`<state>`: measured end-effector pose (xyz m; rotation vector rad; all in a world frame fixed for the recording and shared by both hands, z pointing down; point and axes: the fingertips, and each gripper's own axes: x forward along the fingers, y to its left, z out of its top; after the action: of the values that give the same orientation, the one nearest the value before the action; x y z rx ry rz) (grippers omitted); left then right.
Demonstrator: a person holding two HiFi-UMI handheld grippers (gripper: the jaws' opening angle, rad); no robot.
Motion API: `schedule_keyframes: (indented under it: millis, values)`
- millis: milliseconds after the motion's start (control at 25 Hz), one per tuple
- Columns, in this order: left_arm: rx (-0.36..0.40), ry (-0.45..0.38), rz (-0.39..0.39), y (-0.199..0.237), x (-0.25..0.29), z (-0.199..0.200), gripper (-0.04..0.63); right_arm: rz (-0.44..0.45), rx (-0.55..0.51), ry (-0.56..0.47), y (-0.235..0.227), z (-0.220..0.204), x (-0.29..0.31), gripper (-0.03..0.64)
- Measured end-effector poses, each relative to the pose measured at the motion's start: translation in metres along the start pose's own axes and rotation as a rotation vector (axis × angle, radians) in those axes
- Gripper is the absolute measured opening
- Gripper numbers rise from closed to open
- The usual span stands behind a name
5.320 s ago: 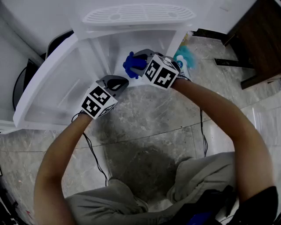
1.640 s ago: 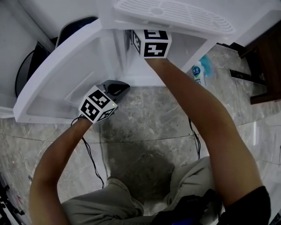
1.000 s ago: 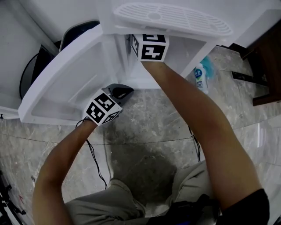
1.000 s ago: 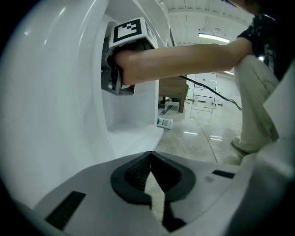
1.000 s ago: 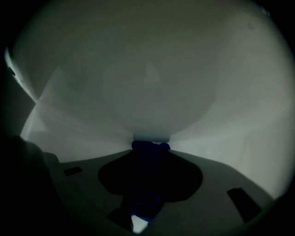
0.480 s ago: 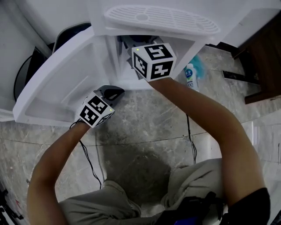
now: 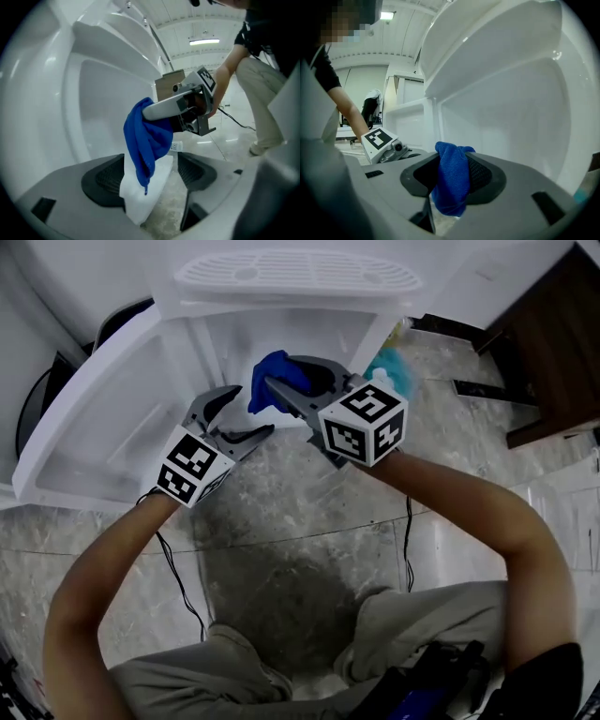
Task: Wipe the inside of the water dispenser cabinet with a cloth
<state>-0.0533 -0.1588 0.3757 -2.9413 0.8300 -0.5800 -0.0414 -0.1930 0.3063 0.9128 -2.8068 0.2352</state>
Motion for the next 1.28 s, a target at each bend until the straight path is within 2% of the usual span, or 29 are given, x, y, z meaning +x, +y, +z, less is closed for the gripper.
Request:
schedule_keyframes:
  millis: [160, 280, 360, 480, 600, 720, 840, 920, 1040, 1080, 1120, 1160, 1280]
  values:
    - [0.144, -0.044, -0.012, -0.013, 0.015, 0.034, 0.344, 0.071, 0.062, 0.056, 0.007, -0.010, -0.021, 0.121]
    - [0.260, -0.073, -0.016, -0.024, 0.024, 0.056, 0.344, 0.063, 0.154, 0.055, 0.004, -0.014, -0.034, 0.121]
    - [0.302, -0.067, -0.030, -0.033, 0.033, 0.060, 0.344, 0.065, 0.218, 0.046, 0.004, -0.015, -0.039, 0.121]
    - [0.301, -0.047, -0.040, -0.040, 0.043, 0.063, 0.337, 0.047, 0.305, 0.032, 0.001, -0.015, -0.047, 0.121]
    - [0.281, -0.028, -0.030, -0.041, 0.044, 0.068, 0.262, 0.050, 0.368, 0.029, -0.004, -0.015, -0.052, 0.134]
    - [0.273, 0.014, -0.031, -0.043, 0.043, 0.067, 0.179, 0.083, 0.428, 0.028, -0.005, -0.016, -0.055, 0.177]
    - [0.244, 0.045, -0.048, -0.041, 0.042, 0.064, 0.141, 0.122, 0.456, 0.018, -0.007, -0.016, -0.058, 0.193]
    - [0.214, 0.064, -0.034, -0.031, 0.041, 0.061, 0.135, 0.120, 0.454, 0.000, -0.014, -0.013, -0.061, 0.193]
    - [0.135, 0.089, 0.009, -0.007, 0.039, 0.049, 0.133, 0.046, 0.418, -0.015, -0.038, -0.012, -0.072, 0.189]
    - [0.118, 0.100, 0.018, 0.000, 0.039, 0.044, 0.133, 0.010, 0.390, -0.007, -0.047, -0.015, -0.077, 0.145]
    - [0.119, 0.115, 0.025, 0.004, 0.040, 0.039, 0.133, -0.023, 0.350, 0.013, -0.053, -0.019, -0.082, 0.038]
    - [0.133, 0.132, 0.030, 0.008, 0.041, 0.033, 0.134, -0.046, 0.301, 0.041, -0.057, -0.025, -0.085, 0.008]
    - [0.174, 0.174, 0.032, 0.009, 0.055, 0.019, 0.134, -0.057, 0.155, 0.127, -0.056, -0.044, -0.091, -0.002]
